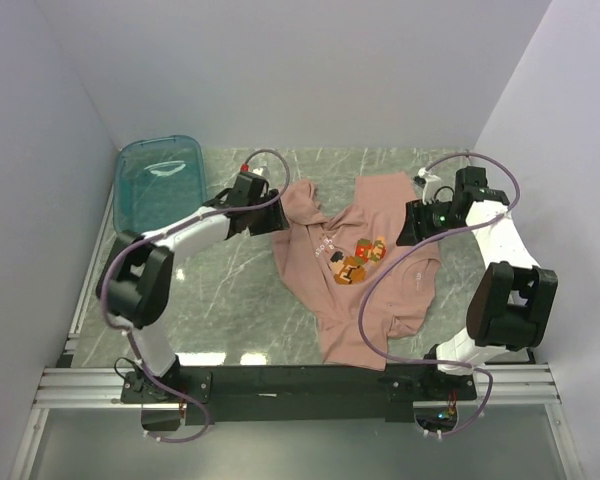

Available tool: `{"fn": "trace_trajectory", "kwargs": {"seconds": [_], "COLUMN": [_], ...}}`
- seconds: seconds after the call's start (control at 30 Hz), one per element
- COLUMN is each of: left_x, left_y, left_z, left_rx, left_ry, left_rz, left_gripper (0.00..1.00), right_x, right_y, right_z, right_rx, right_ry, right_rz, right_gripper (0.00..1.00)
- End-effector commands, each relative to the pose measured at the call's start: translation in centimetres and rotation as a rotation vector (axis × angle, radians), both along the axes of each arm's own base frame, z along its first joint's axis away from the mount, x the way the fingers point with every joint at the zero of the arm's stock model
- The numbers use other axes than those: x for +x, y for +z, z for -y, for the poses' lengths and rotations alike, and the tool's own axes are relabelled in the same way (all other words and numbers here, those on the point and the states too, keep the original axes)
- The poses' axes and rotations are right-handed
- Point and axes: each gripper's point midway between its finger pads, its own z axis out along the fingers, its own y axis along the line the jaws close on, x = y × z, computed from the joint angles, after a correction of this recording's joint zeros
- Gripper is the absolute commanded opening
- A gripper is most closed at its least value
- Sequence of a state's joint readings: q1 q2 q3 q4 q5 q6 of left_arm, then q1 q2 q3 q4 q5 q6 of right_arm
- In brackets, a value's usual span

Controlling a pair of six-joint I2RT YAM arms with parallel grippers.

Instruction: Fold and stack the t-shirts

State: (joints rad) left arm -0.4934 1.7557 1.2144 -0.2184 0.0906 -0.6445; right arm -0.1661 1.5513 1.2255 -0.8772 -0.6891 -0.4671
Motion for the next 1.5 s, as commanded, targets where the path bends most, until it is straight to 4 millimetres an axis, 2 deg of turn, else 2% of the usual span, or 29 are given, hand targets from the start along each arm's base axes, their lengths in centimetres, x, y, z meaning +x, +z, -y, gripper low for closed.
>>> {"fn": "trace_trajectory", "kwargs": {"seconds": [0.0,0.07,0.17,0.37,0.5,0.6,0.63,0.7,0.73,0.8,0.83,0.87,0.93,1.0,1.03,1.07,1.1,1.13,1.17,1.27,1.3,1.33,1.47], "left_x": [2.1,2.9,3.8,5.0,4.7,4.2,3.8,3.5,3.1,2.7,1.8,1.6,-0.2,-1.9,-3.7,-4.8,-6.0,-8.2,-9.6,-13.7,-15.5,-16.1,-19.1], "left_y": [-1.0,-2.8,-4.3,-6.5,-7.3,-7.6,-7.7,-7.3,-7.5,-5.5,-5.6,-3.2,-1.0,0.2,-0.8,1.0,1.0,-0.7,0.1,-0.7,-2.2,-0.8,-0.3], "left_z": [-1.1,-1.6,-2.1,-1.8,-1.7,-1.9,-2.1,-2.1,-2.3,-2.2,-2.7,-2.9,-3.8,-4.5,-5.4,-5.8,-6.0,-7.0,-7.5,-9.0,-9.9,-10.1,-11.3], "left_rx": [0.077,0.136,0.189,0.251,0.262,0.271,0.272,0.264,0.266,0.241,0.247,0.229,0.209,0.195,0.198,0.164,0.147,0.158,0.122,0.067,0.078,0.018,-0.060], "left_ry": [0.123,0.152,0.176,0.163,0.141,0.129,0.119,0.110,0.105,0.098,0.098,0.106,0.114,0.122,0.132,0.141,0.139,0.146,0.173,0.224,0.238,0.271,0.332], "left_rz": [-0.022,-0.050,-0.056,-0.099,-0.132,-0.135,-0.138,-0.128,-0.132,-0.092,-0.095,-0.050,-0.020,-0.009,-0.045,-0.019,-0.030,-0.078,-0.082,-0.133,-0.174,-0.150,-0.169], "left_gripper": [0.56,0.54,0.53,0.52,0.40,0.23,0.10,0.01,0.01,0.00,0.00,0.00,0.01,0.00,0.00,0.00,0.01,0.01,0.00,0.00,0.00,0.01,0.00], "right_x": [0.8,0.7,0.3,0.3,0.3,0.3,0.3,0.3,0.3,0.4,0.3,0.3,0.3,0.2,0.2,0.2,0.2,0.3,0.4,0.4,0.5,0.5,0.6], "right_y": [1.2,1.2,1.0,1.4,1.6,1.8,1.8,2.0,1.9,2.1,2.1,2.1,2.2,2.1,2.2,2.1,2.2,2.2,2.2,2.2,2.2,2.1,2.0], "right_z": [-0.3,-0.2,-0.3,-0.4,-0.6,-0.6,-0.6,-0.6,-0.6,-0.6,-0.5,-0.5,-0.3,-0.2,-0.1,-0.1,-0.1,0.0,0.0,0.0,0.0,-0.1,-0.1], "right_rx": [0.021,0.017,0.017,0.027,0.038,0.040,0.039,0.039,0.038,0.037,0.032,0.027,0.014,0.004,0.000,-0.003,-0.005,-0.008,-0.008,-0.007,-0.006,-0.005,-0.003], "right_ry": [-0.042,-0.044,-0.046,-0.056,-0.059,-0.061,-0.059,-0.058,-0.057,-0.055,-0.053,-0.053,-0.046,-0.041,-0.040,-0.039,-0.037,-0.036,-0.036,-0.036,-0.034,-0.033,-0.032], "right_rz": [0.052,0.059,0.059,0.071,0.078,0.081,0.084,0.086,0.085,0.089,0.091,0.093,0.100,0.106,0.107,0.108,0.110,0.114,0.117,0.114,0.115,0.112,0.107], "right_gripper": [0.61,0.61,0.61,0.61,0.61,0.61,0.61,0.61,0.61,0.61,0.61,0.61,0.61,0.61,0.61,0.61,0.61,0.61,0.62,0.62,0.62,0.62,0.62]}}
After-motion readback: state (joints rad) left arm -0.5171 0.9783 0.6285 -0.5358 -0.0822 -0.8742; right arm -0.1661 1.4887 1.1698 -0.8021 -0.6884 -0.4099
